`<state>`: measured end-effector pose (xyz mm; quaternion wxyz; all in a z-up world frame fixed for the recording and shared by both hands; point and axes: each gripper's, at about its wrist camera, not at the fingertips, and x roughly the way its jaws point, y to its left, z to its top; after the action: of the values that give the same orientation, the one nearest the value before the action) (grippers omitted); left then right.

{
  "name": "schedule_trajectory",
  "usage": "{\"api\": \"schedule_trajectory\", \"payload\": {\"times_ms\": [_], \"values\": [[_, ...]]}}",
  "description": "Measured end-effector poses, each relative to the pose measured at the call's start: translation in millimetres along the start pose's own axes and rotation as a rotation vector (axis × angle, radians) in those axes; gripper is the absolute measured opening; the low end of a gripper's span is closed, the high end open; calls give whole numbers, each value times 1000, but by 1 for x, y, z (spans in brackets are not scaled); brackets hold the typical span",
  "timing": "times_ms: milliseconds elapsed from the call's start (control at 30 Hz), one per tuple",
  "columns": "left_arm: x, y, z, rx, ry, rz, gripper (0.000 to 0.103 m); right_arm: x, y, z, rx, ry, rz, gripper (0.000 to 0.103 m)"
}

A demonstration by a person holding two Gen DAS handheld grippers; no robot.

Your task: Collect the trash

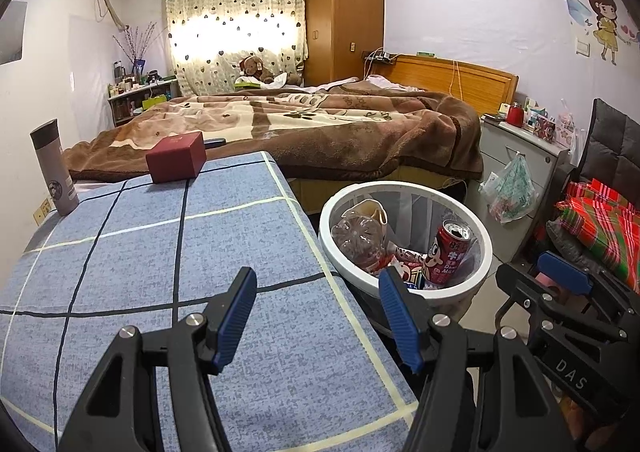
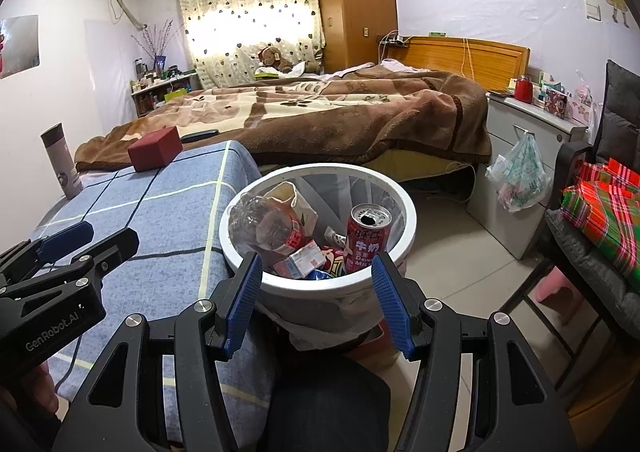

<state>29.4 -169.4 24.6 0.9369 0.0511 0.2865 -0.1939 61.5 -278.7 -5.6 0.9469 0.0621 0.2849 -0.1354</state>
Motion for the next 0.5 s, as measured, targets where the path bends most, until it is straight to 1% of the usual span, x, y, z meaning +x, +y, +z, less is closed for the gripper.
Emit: {"api": "schedule_trajectory", "payload": {"times_ms": [500], "values": [[-1,3,-1,-4,-2,10,66,-2,2,0,-3,-3,3,58]]}}
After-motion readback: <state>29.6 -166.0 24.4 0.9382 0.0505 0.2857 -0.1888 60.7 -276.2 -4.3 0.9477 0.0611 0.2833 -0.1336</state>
